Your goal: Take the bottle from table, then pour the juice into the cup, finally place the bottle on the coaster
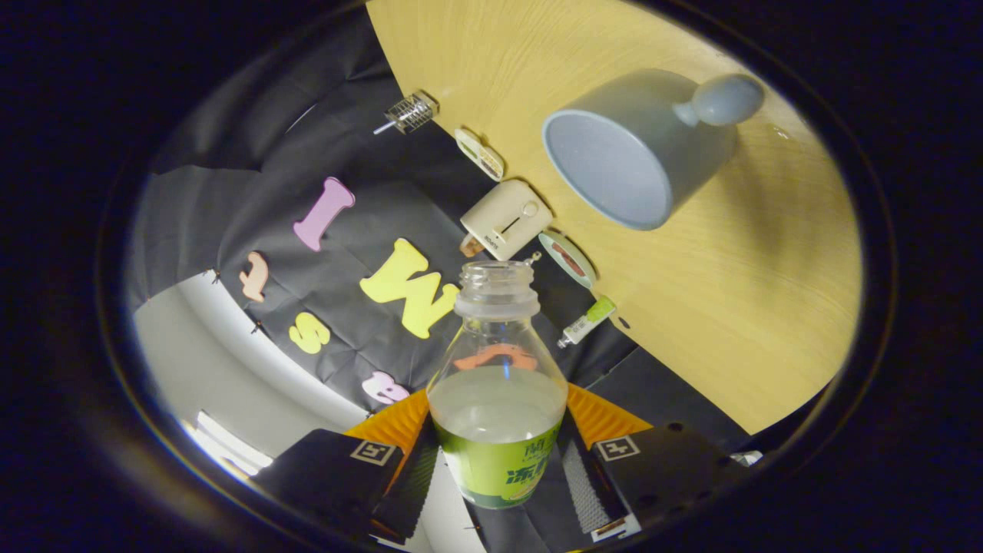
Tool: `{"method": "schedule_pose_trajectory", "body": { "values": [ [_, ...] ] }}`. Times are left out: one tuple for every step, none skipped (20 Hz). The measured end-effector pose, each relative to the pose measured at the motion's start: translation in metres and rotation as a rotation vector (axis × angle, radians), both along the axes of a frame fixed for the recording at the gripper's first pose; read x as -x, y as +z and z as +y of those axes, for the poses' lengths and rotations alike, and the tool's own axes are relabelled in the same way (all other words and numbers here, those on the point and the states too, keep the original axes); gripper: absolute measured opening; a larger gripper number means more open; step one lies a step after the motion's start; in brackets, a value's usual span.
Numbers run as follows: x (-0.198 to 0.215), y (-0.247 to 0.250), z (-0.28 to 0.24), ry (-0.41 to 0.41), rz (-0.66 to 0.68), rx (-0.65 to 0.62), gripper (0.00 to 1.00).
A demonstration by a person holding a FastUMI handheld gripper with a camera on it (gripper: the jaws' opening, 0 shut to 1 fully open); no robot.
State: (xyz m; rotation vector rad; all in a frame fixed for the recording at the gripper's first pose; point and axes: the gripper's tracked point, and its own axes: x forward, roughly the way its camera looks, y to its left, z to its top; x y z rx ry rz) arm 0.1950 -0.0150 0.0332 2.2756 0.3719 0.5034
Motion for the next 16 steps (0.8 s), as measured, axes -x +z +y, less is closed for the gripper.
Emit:
{"method": "schedule_pose_trajectory", "body": {
  "values": [
    [-0.002, -0.004, 0.001, 0.000, 0.007, 0.013, 0.79],
    [-0.001, -0.005, 0.003, 0.003, 0.004, 0.023, 0.79],
    [0.000, -0.006, 0.006, 0.010, 0.000, 0.026, 0.79],
    [0.000, -0.007, 0.007, 0.019, -0.002, 0.026, 0.79],
    [0.001, -0.009, 0.008, 0.020, 0.001, 0.026, 0.79],
    [0.000, -0.011, 0.006, 0.018, 0.010, 0.025, 0.79],
    [-0.001, -0.014, 0.006, 0.014, 0.017, 0.026, 0.79],
    [-0.001, -0.015, 0.005, 0.013, 0.017, 0.032, 0.79],
    [0.000, -0.017, 0.006, 0.009, 0.017, 0.041, 0.79],
    [-0.001, -0.018, 0.006, 0.005, 0.018, 0.056, 0.79],
    [-0.004, -0.020, 0.004, -0.011, 0.026, 0.089, 0.79],
    [-0.009, -0.024, -0.002, -0.043, 0.031, 0.142, 0.79],
    [-0.012, -0.025, -0.006, -0.073, 0.026, 0.205, 0.79],
    [-0.010, -0.024, -0.007, -0.093, 0.014, 0.274, 0.79],
    [-0.012, -0.023, -0.009, -0.106, -0.003, 0.341, 0.79],
    [-0.012, -0.021, -0.009, -0.119, -0.020, 0.412, 0.80]
  ]
}}
